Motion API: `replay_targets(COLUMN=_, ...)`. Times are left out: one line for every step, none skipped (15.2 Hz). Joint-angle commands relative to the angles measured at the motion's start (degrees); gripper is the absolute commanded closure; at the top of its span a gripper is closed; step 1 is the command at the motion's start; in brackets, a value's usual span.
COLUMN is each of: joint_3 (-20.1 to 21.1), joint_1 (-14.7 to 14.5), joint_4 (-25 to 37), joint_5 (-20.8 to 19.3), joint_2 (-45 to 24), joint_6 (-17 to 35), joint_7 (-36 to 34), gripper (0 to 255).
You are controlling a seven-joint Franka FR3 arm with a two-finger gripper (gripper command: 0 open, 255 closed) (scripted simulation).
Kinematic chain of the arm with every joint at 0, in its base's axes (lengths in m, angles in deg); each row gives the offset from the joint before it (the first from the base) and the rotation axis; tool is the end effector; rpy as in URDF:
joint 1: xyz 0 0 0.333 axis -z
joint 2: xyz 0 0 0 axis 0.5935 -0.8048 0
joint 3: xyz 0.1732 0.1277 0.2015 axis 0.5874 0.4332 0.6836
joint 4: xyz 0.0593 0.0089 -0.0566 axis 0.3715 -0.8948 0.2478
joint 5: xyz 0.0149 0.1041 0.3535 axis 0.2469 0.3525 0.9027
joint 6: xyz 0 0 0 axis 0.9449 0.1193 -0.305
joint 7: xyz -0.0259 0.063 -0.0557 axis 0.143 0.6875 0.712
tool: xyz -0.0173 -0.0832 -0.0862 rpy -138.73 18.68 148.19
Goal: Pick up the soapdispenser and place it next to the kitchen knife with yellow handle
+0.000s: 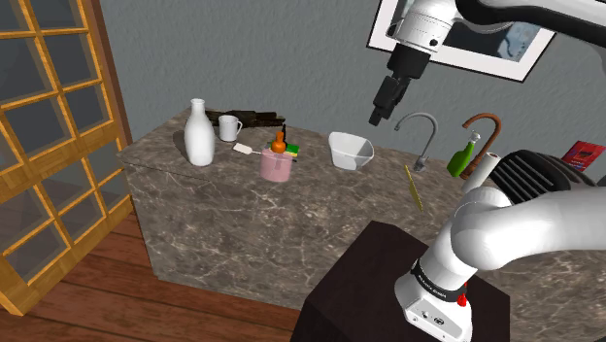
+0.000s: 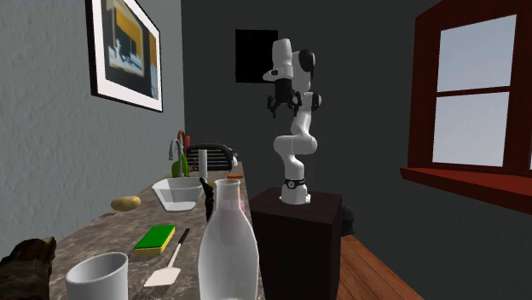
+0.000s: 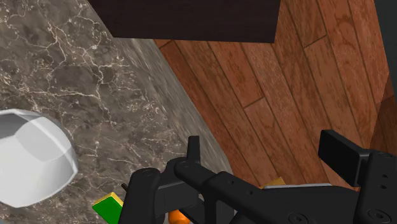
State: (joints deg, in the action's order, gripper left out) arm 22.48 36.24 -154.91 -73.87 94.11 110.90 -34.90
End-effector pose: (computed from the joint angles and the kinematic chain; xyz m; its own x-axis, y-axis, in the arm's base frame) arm 0.2835 0.0325 0.5997 0.9942 0.0790 0.0728 0.0844 -0.9936 -0.0748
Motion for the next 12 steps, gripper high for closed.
replay_targets(joint_3=0.0, joint_1=0.0, joint_4=0.0, joint_5=0.0, joint_2=0.0, joint_6=0.0, joint_7=0.0, gripper=0)
replay_targets(joint_3=-0.1, joint_1=0.1, joint_4=-0.5, joint_5=-0.3, joint_2=-1.3, joint_6=1.7, joint_7=0.6, gripper=0)
replay_targets(joint_3=-0.3, joint_1=0.1, joint_4=-1.0, joint_5=-0.7, joint_2=-2.8, joint_6=3.4, joint_7=1.3, gripper=0)
replay_targets(joint_3=-0.4, joint_1=0.2, joint_4=-1.3, joint_5=-1.0, joint_2=-4.2, joint_6=5.1, joint_7=1.9, gripper=0)
replay_targets(joint_3=-0.5, joint_1=0.2, joint_4=-1.6, joint_5=-1.3, joint_2=-5.8, joint_6=6.8, joint_7=2.4, gripper=0)
replay_targets(joint_3=-0.6, joint_1=0.3, joint_4=-1.8, joint_5=-1.6, joint_2=-7.3, joint_6=8.4, joint_7=3.0, gripper=0)
replay_targets(joint_3=-0.7, joint_1=0.4, joint_4=-1.9, joint_5=-1.9, joint_2=-9.0, joint_6=10.1, joint_7=3.6, gripper=0)
replay_targets(joint_3=-0.9, joint_1=0.4, joint_4=-2.0, joint_5=-2.2, joint_2=-10.7, joint_6=11.7, joint_7=4.1, gripper=0)
replay_targets(joint_3=-1.0, joint_1=0.5, joint_4=-2.0, joint_5=-2.5, joint_2=-12.5, joint_6=13.3, joint_7=4.6, gripper=0)
replay_targets(joint_3=-1.1, joint_1=0.5, joint_4=-1.9, joint_5=-2.8, joint_2=-14.3, joint_6=14.9, joint_7=5.1, gripper=0)
replay_targets(joint_3=-1.2, joint_1=0.6, joint_4=-1.7, joint_5=-3.1, joint_2=-16.1, joint_6=16.4, joint_7=5.6, gripper=0)
replay_targets(joint_3=-1.3, joint_1=0.7, joint_4=-1.4, joint_5=-3.4, joint_2=-18.0, joint_6=17.9, joint_7=6.1, gripper=0)
